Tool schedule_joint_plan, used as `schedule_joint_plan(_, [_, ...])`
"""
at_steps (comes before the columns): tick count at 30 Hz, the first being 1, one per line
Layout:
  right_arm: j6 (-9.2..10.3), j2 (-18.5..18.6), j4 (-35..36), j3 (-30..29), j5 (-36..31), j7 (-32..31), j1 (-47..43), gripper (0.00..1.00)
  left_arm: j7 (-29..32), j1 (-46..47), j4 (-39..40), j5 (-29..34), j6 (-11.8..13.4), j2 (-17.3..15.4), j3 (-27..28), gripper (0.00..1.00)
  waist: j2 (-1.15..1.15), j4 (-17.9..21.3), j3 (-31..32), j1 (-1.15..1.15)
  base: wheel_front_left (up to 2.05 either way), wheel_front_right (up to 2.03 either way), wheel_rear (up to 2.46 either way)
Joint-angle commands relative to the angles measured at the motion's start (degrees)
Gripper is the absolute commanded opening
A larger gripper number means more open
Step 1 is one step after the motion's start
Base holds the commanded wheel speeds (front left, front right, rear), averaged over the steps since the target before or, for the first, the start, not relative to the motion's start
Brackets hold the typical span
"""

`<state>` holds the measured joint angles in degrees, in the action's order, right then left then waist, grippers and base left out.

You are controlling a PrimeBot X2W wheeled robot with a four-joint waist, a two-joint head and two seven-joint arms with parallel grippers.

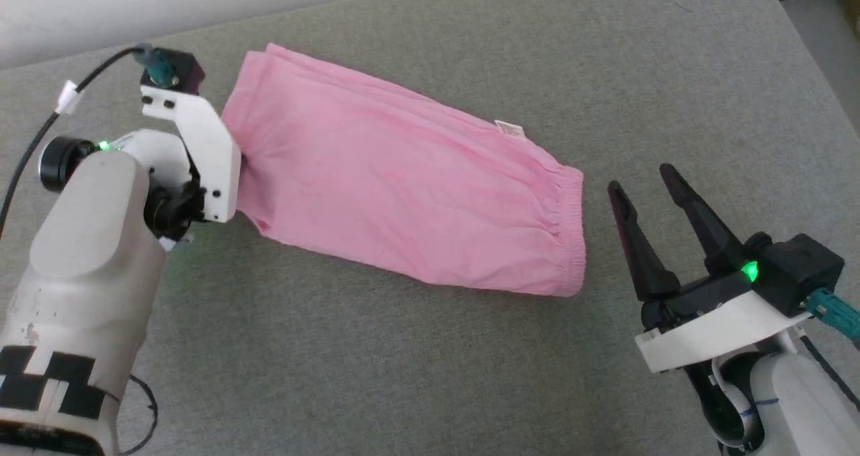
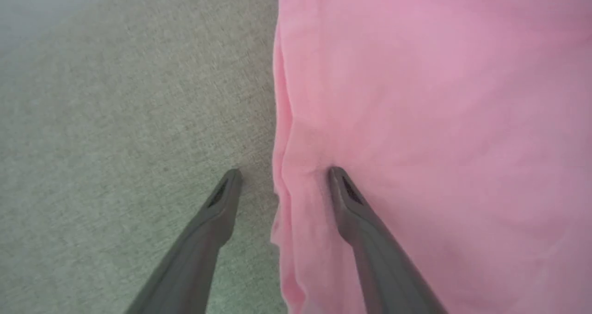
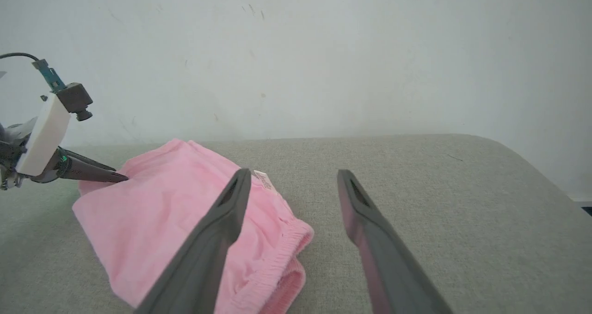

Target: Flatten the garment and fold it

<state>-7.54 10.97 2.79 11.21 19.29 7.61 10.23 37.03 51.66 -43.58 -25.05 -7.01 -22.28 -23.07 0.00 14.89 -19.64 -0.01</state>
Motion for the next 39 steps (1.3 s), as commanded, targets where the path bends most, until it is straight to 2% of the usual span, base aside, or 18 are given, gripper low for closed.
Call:
schedule_joint_plan(1, [0.05,-0.34,0.40,-0.10,-0.18,-0.10,-0.63,1.00,1.25,-1.31,0.05,-0.07,-0.32,-0.20,-0.70,1.00,0.00,0.86,-0.73,0.01,0.00,0.00,0.00])
schedule_joint_plan(3, [0.05,-0.76,0.69,-0.14,-0.08,-0.75,-1.00,1.00,5.16,-2.50,0.29,-1.39,-0.39,-0.08,-1.97,1.00,0.00,1.46,-0.94,0.01,0.00,0.00,0.00])
schedule_joint_plan(4, [0.05,-0.86,0.75,-0.18,0.01,-1.00,-1.13,1.00,6.92,-3.01,0.67,-2.08,-0.42,-0.01,-2.75,0.92,0.00,1.68,-1.00,0.01,0.00,0.00,0.00])
schedule_joint_plan(5, [0.05,-0.95,0.64,-0.29,0.14,-1.43,-1.27,1.00,8.31,-3.50,1.39,-2.91,-0.43,0.10,-3.59,0.37,0.00,1.87,-1.05,0.01,0.00,0.00,0.00])
schedule_joint_plan(6, [0.05,-1.06,0.39,-0.48,0.31,-2.06,-1.40,1.00,9.52,-4.04,2.14,-3.80,-0.44,0.09,-4.28,0.00,0.00,2.04,-1.04,0.01,0.00,0.00,0.00])
schedule_joint_plan(9, [0.05,-1.06,-0.64,-0.78,0.72,-4.81,-1.56,1.00,11.47,-5.38,4.62,-6.12,-0.45,-0.48,-5.66,0.00,0.00,2.17,-0.89,0.01,0.00,0.00,0.00])
schedule_joint_plan(15, [0.05,1.16,-3.46,1.73,2.74,-12.60,0.57,1.00,7.37,-6.14,8.20,-7.06,-0.40,-1.66,-4.91,0.00,0.00,0.52,-0.41,0.01,0.00,0.00,0.00])
schedule_joint_plan(20, [0.05,3.54,-7.55,5.45,5.49,-18.66,4.68,1.00,3.50,-5.49,11.02,-7.23,0.00,-0.70,-4.26,0.00,0.00,-2.08,-0.71,0.01,0.00,0.00,0.00])
schedule_joint_plan(28, [0.05,6.69,-18.93,13.39,12.35,-31.56,9.81,1.00,0.24,-5.10,14.39,-7.33,-0.10,1.32,-5.41,0.00,0.00,-5.64,-1.37,0.01,0.00,0.00,0.00])
schedule_joint_plan(29, [0.05,6.88,-19.75,14.62,13.66,-33.07,10.10,0.56,-0.10,-5.27,14.60,-7.47,-0.12,1.41,-5.50,0.00,0.00,-5.85,-1.34,0.01,0.00,0.00,0.00])
schedule_joint_plan(30, [0.05,7.26,-20.39,15.92,14.71,-34.67,10.34,0.36,-0.47,-5.50,14.78,-7.64,-0.14,1.46,-5.54,0.00,0.00,-6.02,-1.28,0.01,0.00,0.00,0.00])
schedule_joint_plan(31, [0.05,7.41,-20.58,16.77,16.03,-35.61,10.56,0.12,-0.92,-5.73,14.96,-7.76,-0.15,1.45,-5.55,0.00,0.00,-6.16,-1.17,0.01,0.00,0.00,0.00])
schedule_joint_plan(32, [0.05,7.53,-20.54,17.57,17.52,-36.47,10.69,0.00,-1.37,-6.07,15.09,-7.87,-0.16,1.40,-5.56,0.00,0.00,-6.29,-0.95,0.01,0.00,0.00,0.00])
schedule_joint_plan(36, [0.05,9.74,-19.04,18.86,20.16,-36.49,11.70,0.00,-4.36,-8.06,15.87,-8.72,0.00,1.37,-4.77,0.00,0.00,-6.91,1.26,0.01,0.00,0.00,0.00])
schedule_joint_plan(39, [0.05,11.78,-17.09,18.07,21.06,-34.71,11.91,0.00,-7.43,-10.77,17.26,-10.02,1.07,1.45,-3.08,0.00,0.00,-7.71,3.89,0.01,0.00,0.00,0.00])
